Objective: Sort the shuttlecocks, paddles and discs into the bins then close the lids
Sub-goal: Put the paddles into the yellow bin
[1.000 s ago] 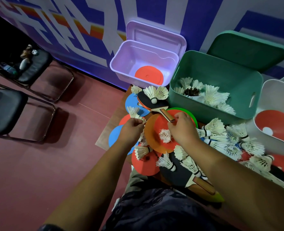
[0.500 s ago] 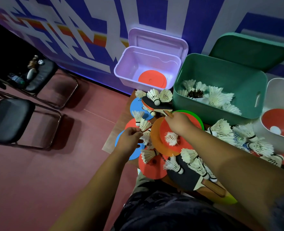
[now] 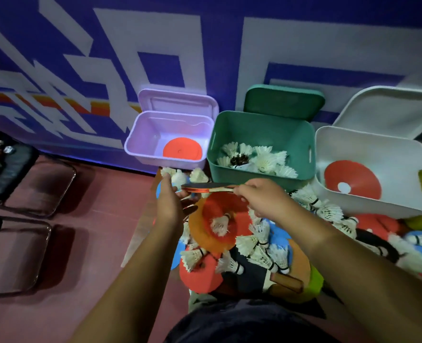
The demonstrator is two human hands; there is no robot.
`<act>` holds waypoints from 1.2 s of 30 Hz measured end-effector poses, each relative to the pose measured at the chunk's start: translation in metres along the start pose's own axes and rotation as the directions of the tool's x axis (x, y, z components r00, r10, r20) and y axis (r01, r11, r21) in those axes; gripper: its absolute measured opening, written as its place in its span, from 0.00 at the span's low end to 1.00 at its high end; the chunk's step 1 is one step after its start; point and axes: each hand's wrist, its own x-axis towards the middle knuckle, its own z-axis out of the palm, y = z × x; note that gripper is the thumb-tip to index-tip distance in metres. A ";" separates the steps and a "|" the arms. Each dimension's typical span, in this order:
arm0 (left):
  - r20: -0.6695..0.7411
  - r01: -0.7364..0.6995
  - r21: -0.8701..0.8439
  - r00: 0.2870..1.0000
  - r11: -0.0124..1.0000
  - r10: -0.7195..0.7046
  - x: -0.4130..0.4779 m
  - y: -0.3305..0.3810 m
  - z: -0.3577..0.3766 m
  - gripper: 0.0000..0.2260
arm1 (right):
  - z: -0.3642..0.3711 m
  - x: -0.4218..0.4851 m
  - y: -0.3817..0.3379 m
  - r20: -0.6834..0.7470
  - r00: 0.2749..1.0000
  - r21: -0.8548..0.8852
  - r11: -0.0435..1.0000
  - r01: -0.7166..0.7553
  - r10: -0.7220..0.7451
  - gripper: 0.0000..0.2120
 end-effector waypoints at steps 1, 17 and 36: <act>0.019 0.006 0.018 1.000 1.000 -0.006 -0.005 0.002 0.010 0.24 | -0.012 -0.008 0.004 -0.013 1.000 0.015 1.000 -0.004 0.004 0.21; 0.379 -0.001 0.247 0.920 0.969 -0.095 -0.102 -0.058 0.210 0.10 | -0.189 -0.121 0.134 -0.371 0.924 0.519 0.845 0.126 0.089 0.14; 0.595 -0.175 0.585 0.757 0.792 -0.272 -0.181 -0.162 0.361 0.11 | -0.360 -0.150 0.318 -0.706 0.453 0.696 0.651 0.302 0.545 0.15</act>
